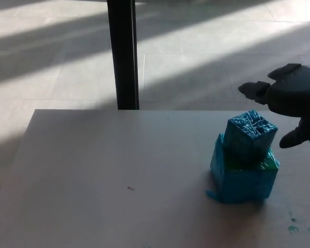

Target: The robot uses its right hand to pick up the small cube kept on the middle on the desk and place it on the bigger cube kept next to it

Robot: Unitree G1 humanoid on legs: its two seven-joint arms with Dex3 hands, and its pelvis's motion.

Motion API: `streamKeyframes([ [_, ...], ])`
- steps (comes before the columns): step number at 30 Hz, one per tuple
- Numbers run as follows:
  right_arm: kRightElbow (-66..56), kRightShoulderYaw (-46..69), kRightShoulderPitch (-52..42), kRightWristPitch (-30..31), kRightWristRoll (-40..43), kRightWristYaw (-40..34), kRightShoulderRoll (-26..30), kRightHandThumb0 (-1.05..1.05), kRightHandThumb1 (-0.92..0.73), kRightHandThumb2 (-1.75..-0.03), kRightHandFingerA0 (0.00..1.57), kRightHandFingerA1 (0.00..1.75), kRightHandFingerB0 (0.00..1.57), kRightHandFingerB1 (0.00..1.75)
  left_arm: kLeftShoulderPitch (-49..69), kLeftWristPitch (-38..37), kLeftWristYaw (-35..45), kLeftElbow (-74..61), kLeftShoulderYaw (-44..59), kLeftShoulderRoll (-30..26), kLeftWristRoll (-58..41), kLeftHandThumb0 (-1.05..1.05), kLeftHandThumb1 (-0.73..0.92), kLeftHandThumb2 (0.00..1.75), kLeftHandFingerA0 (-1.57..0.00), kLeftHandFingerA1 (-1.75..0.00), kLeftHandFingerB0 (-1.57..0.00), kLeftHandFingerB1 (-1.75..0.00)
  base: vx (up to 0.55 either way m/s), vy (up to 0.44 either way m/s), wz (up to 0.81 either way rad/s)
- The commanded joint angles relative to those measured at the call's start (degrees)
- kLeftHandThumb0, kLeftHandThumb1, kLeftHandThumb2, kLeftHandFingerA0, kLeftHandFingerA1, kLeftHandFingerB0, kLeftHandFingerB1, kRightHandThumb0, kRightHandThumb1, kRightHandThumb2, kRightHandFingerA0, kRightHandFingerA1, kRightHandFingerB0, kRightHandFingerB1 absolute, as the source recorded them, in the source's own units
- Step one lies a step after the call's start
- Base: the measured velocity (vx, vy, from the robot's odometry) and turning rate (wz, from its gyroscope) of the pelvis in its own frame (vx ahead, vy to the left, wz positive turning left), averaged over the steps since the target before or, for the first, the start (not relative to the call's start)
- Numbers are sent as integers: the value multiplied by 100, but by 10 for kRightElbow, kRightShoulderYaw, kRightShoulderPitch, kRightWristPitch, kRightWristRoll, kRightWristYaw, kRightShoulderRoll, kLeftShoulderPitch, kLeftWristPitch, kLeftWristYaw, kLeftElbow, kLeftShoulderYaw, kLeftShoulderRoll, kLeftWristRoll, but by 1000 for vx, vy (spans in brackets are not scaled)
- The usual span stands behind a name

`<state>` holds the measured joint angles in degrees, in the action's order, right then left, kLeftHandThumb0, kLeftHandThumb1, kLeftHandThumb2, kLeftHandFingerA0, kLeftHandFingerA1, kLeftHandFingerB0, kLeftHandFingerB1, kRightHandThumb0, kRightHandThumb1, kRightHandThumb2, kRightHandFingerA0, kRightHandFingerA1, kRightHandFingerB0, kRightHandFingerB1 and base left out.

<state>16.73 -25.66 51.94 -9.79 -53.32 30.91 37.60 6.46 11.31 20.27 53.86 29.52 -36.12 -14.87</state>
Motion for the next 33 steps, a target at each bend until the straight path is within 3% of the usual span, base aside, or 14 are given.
streamKeyframes([
  [1, 7, 59, 2, 23, 37, -17, 17, -75, -43, -54, 0, 0, 0, 0, 0, -4, -1, 9, -3, -10, 2, -95, 84, 78, -21, -47, -31, -40, 0, 0, 0],
  [7, 50, 100, -4, 30, 36, -38, 49, -76, -47, -80, 0, 14, 0, 0, 3, 0, -2, 3, 3, -10, -3, -84, 72, 115, -18, -53, -27, -51, 0, 0, 0],
  [8, 57, 110, -9, 27, 44, -38, 60, -79, -46, -79, 0, 14, 0, 0, 2, -1, -1, 5, 3, -11, -2, -92, 92, 74, -29, -47, -31, -38, 0, 0, 0],
  [12, 78, 184, -59, 44, 79, -73, 101, -84, -48, -77, 0, 0, 14, 27, 1, -4, 1, 12, -2, -15, 3, -91, 92, 73, -20, -46, -31, -37, 0, 0, 0],
  [13, 81, 210, -81, 51, 91, -85, 113, -81, -46, -76, 0, 0, 18, 30, 1, 4, 4, 11, 4, -15, -4, -84, 72, 115, -24, -56, -22, -48, 0, 0, 0],
  [17, 120, 273, -133, 61, 111, -141, 137, -77, -49, -77, 0, 6, 15, 34, 2, 2, 1, 10, 4, -16, -2, -90, 77, 119, -27, -57, -23, -48, 0, 0, 0],
  [19, 147, 317, -159, 70, 137, -170, 139, -66, -48, -83, 0, 26, 11, 39, 0, 6, 2, 14, 4, -15, -4, -83, 72, 115, -25, -56, -20, -48, 0, 0, 0],
  [20, 152, 325, -164, 77, 138, -175, 137, -64, -48, -84, 0, 26, 14, 42, 1, 4, 3, 14, 4, -15, -3, -90, 92, 70, -31, -49, -30, -38, 0, 0, 0],
  [25, 176, 439, -257, 135, 180, -251, 114, -62, -70, -64, 3, 45, 24, 29, -1, -7, -1, 21, -2, -16, 5, -90, 92, 72, -20, -46, -33, -38, 0, 0, 0],
  [26, 177, 458, -271, 145, 188, -261, 106, -66, -53, -86, 2, 48, 18, 44, 2, -6, -1, 17, -1, -13, 3, -90, 92, 72, -27, -48, -33, -38, 0, 0, 0],
  [27, 187, 501, -299, 141, 220, -289, 79, -67, -54, -85, 2, 65, 20, 50, 2, -4, 0, 22, 8, -12, -5, -87, 74, 118, -36, -61, -20, -47, 0, 0, 0],
  [28, 187, 507, -302, 140, 223, -292, 75, -67, -54, -85, 2, 65, 20, 50, 2, -4, 0, 23, 9, -12, -6, -87, 74, 118, -36, -61, -20, -47, 0, 0, 0],
  [29, 193, 533, -310, 149, 243, -299, 56, -75, -56, -90, 4, 72, 19, 58, 4, -3, 0, 20, 9, -12, -7, -91, 92, 69, -33, -50, -33, -38, 0, 0, 0],
  [33, 211, 629, -351, 151, 323, -324, -19, -80, -76, -53, 9, 132, 25, 101, 6, 5, -5, 5, 5, -8, -3, -95, 82, 80, -21, -47, -32, -41, 0, 0, 0],
])
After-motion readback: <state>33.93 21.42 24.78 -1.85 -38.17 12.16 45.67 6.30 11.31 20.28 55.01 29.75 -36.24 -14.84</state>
